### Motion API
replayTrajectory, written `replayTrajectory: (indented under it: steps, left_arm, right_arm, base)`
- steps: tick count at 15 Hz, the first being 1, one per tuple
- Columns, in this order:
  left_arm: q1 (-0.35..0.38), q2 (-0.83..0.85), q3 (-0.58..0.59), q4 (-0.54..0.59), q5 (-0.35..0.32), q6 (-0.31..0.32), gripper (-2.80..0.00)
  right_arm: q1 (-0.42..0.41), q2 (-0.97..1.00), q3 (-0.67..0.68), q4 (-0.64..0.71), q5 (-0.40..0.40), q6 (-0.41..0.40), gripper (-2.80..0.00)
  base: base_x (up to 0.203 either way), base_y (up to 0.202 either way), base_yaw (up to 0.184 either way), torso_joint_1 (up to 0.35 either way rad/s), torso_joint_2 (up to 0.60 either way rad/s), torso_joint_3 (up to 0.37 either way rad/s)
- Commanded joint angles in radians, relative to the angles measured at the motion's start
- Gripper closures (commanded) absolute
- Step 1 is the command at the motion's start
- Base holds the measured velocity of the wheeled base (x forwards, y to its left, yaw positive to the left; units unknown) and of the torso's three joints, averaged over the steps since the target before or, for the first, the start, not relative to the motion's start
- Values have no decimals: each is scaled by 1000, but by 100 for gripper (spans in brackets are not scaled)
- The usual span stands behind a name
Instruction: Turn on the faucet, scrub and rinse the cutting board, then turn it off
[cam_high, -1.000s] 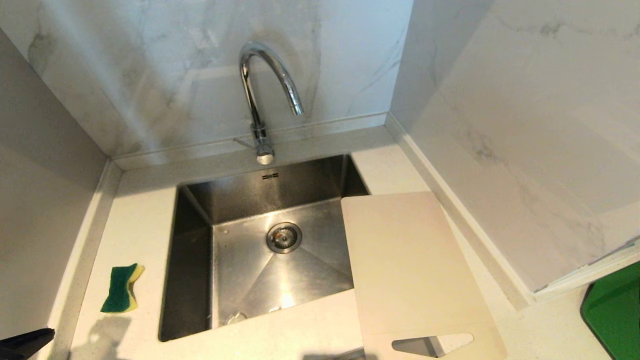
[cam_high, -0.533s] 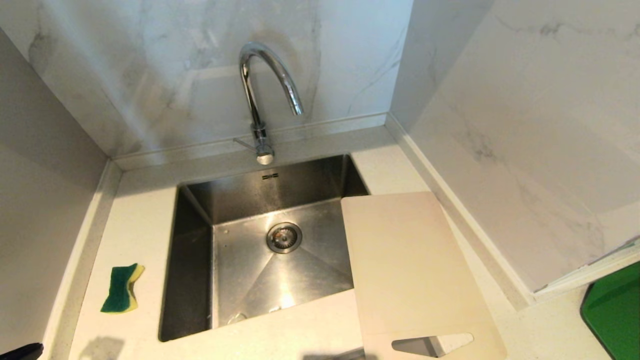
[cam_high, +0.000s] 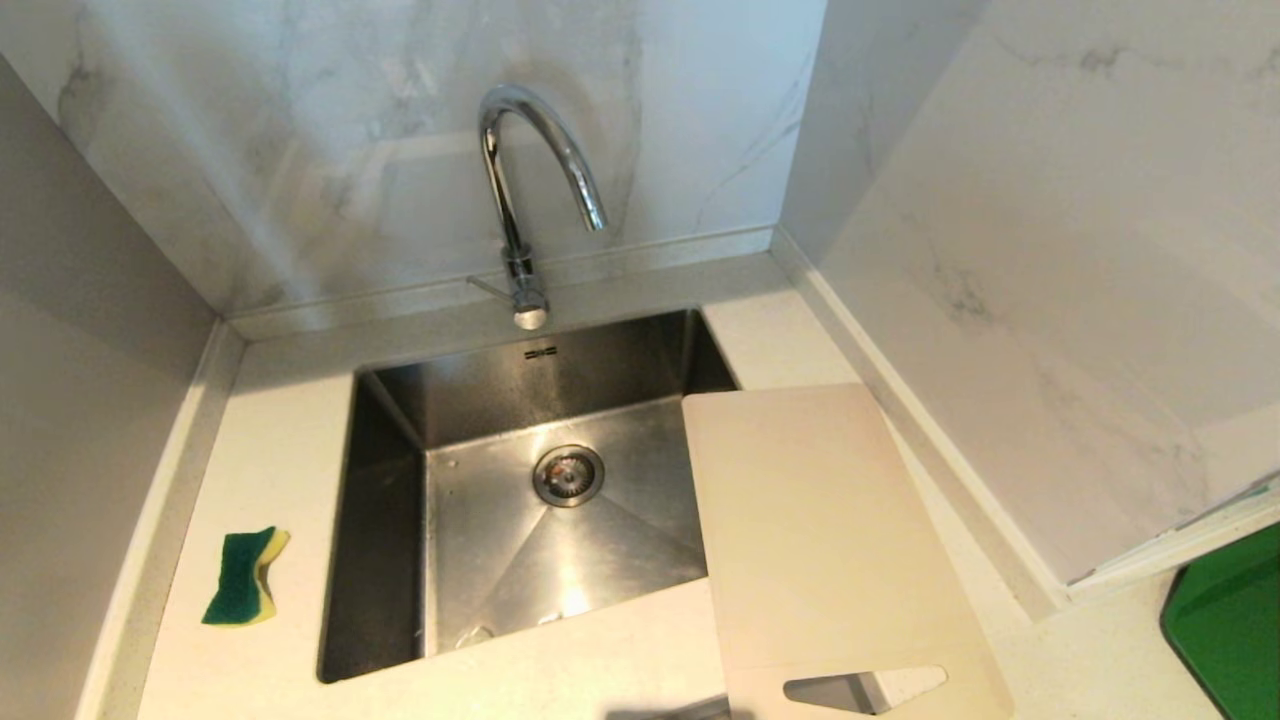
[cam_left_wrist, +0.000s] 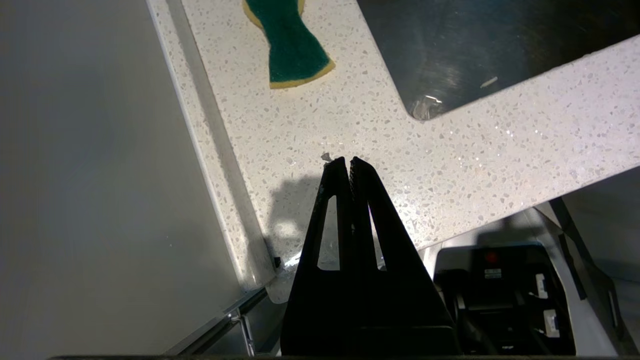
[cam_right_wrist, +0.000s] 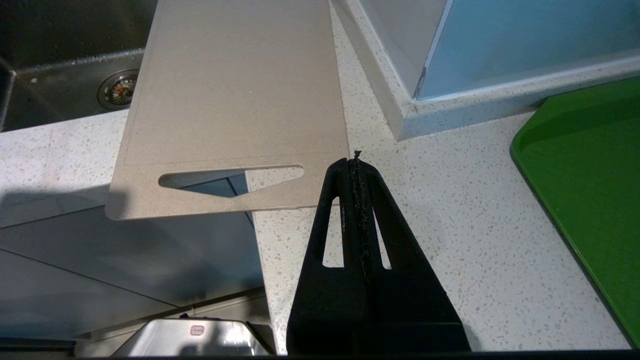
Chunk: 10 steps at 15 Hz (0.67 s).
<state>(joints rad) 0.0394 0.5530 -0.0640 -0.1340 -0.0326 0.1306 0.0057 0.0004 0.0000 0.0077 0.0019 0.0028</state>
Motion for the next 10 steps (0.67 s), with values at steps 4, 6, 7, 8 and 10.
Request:
replayTrajectory:
  steps: [4, 6, 7, 8, 10]
  left_arm:
    - [2, -179, 65, 52, -1, 0, 0]
    - [-1, -244, 65, 92, -5, 0, 0]
    - [-1, -271, 65, 105, -6, 0, 0]
    - [-1, -299, 65, 118, -6, 0, 0]
    - [-8, -329, 66, 145, 0, -10, 0]
  right_arm:
    - [0, 0, 2, 0, 1, 0, 0]
    - [0, 0, 1, 0, 1, 0, 0]
    - [0, -2, 2, 0, 1, 0, 0]
    - [0, 0, 2, 0, 1, 0, 0]
    - [0, -1, 1, 0, 1, 0, 0]
  base:
    - [0, 0, 0, 0, 0, 0]
    - [0, 0, 0, 0, 0, 0]
    - [0, 0, 0, 0, 0, 0]
    - [0, 0, 0, 0, 0, 0]
    - [0, 0, 0, 0, 0, 0]
